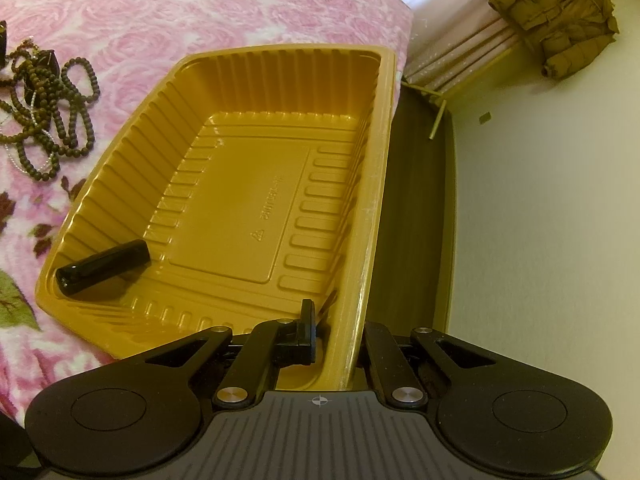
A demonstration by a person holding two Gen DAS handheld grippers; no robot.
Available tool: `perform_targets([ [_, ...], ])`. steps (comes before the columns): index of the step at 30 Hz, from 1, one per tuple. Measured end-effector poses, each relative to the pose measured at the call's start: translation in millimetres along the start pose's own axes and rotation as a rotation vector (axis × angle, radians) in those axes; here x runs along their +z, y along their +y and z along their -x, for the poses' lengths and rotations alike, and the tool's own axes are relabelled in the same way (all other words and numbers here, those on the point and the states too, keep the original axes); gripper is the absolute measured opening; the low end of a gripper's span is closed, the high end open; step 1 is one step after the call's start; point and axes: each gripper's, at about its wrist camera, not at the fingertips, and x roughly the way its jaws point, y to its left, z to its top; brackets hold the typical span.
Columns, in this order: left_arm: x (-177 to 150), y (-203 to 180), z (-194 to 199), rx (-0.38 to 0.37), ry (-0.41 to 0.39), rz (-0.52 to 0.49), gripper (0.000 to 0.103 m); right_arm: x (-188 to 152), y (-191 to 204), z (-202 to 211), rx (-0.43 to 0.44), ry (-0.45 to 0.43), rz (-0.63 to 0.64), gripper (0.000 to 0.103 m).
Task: Organize jewelry
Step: 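Grasp the black wristwatch strap with the left gripper, then lower the wristwatch into the tray with the left gripper while the right gripper holds the tray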
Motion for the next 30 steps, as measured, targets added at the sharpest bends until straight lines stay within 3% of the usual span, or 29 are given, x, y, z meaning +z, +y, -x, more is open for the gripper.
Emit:
perform_targets([
  [5,7.3,-0.3,16.5,-0.005,-0.009,0.003,0.005,-0.8,0.3,0.9,0.001,-0.004,0.0,0.005],
  [12,23.1,-24.7,27.6,-0.068,-0.029,-0.021,0.005,-1.3,1.2,2.0,0.002,-0.004,0.0,0.005],
  [22,51.2,-109.2,26.2,-0.278,-0.066,-0.033,0.005,-2.1,0.4,4.6,0.004,-0.012,0.007,0.005],
  [30,72.5,-167.7,11.5,-0.373,-0.067,-0.074,0.005,-3.5,-1.8,3.7,0.008,-0.017,0.007,0.005],
])
